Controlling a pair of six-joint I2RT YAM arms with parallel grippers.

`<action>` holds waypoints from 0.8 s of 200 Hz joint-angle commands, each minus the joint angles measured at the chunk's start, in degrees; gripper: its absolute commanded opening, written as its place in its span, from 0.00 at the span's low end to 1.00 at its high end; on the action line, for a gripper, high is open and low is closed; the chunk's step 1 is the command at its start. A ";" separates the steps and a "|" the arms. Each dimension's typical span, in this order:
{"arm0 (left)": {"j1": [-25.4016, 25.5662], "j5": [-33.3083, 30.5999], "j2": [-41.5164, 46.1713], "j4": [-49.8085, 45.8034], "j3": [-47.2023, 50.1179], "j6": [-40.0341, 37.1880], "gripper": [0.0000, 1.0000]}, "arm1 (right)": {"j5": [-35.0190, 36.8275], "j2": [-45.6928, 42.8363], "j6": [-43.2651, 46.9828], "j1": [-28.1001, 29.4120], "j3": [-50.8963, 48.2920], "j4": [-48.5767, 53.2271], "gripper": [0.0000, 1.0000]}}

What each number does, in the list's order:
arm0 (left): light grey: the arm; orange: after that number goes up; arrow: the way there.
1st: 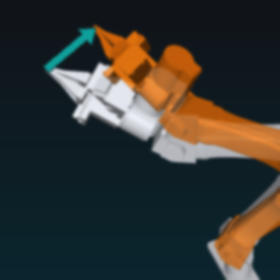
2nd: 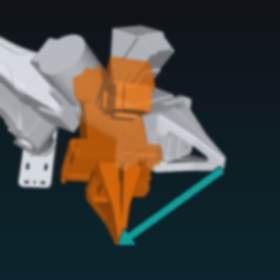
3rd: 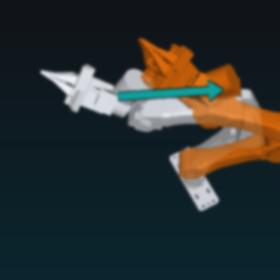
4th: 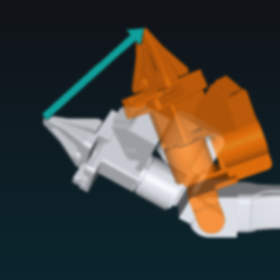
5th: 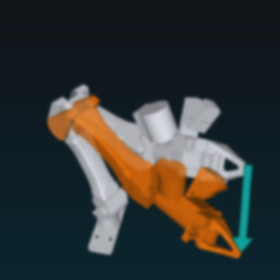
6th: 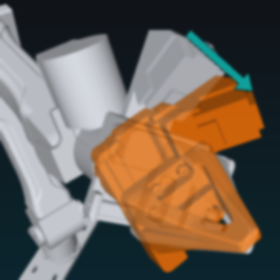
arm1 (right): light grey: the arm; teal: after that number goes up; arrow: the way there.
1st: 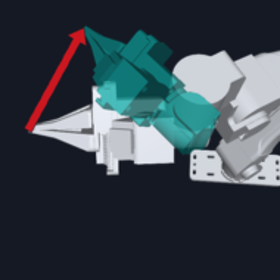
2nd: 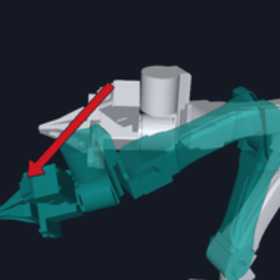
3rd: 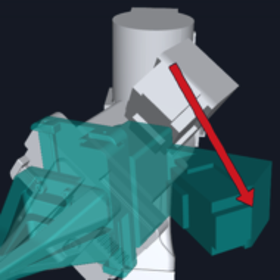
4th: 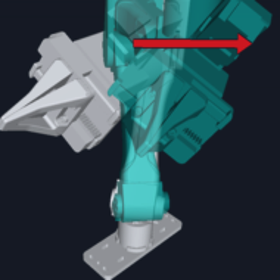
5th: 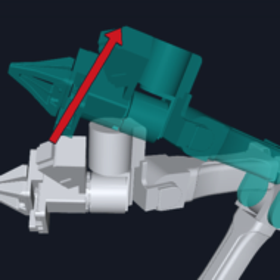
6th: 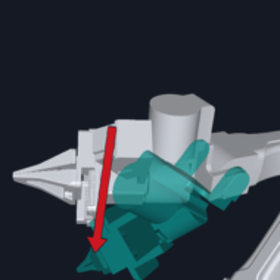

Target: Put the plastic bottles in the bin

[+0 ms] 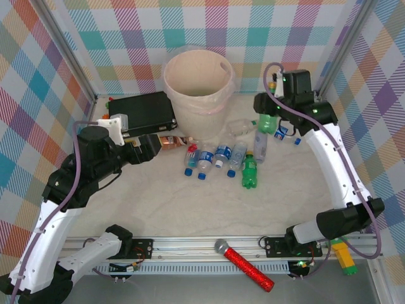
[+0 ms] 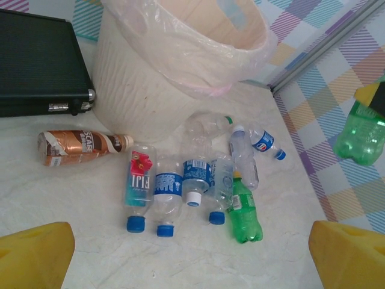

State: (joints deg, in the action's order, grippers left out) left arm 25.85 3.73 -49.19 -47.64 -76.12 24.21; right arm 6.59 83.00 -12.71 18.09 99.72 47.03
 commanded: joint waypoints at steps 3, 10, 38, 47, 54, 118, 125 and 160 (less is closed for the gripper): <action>0.28 -0.91 0.19 0.93 -2.41 -0.06 1.00 | 0.97 4.01 -0.95 3.21 5.92 -7.33 0.60; 0.35 -1.07 0.16 0.57 -2.76 -0.05 1.00 | 1.20 5.38 -0.92 4.01 7.75 -9.25 0.59; 0.29 -1.72 0.90 -0.75 -3.57 0.02 0.99 | 2.00 12.09 -0.43 6.69 16.14 -14.48 0.59; 0.33 -2.13 1.17 -1.21 -3.81 0.07 1.00 | 2.36 14.70 -0.10 7.47 19.60 -15.55 0.59; 0.32 -2.40 1.40 -1.61 -3.94 0.17 0.99 | 3.15 16.66 0.07 8.07 22.02 -16.49 0.59; 0.34 -4.33 3.51 -4.81 -5.17 0.38 0.99 | 5.11 36.01 2.92 9.69 44.47 -21.65 0.59; 0.34 -4.59 3.69 -4.92 -5.01 0.51 1.00 | 5.18 37.35 3.42 9.77 45.14 -23.30 0.59; 0.29 -5.61 4.88 -5.89 -4.98 0.74 0.99 | 5.93 42.12 3.99 9.86 46.00 -31.15 0.58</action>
State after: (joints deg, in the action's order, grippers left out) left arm 25.85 -0.58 -45.28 -52.12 -79.77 24.62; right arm 11.29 122.89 -10.24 27.46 143.70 24.16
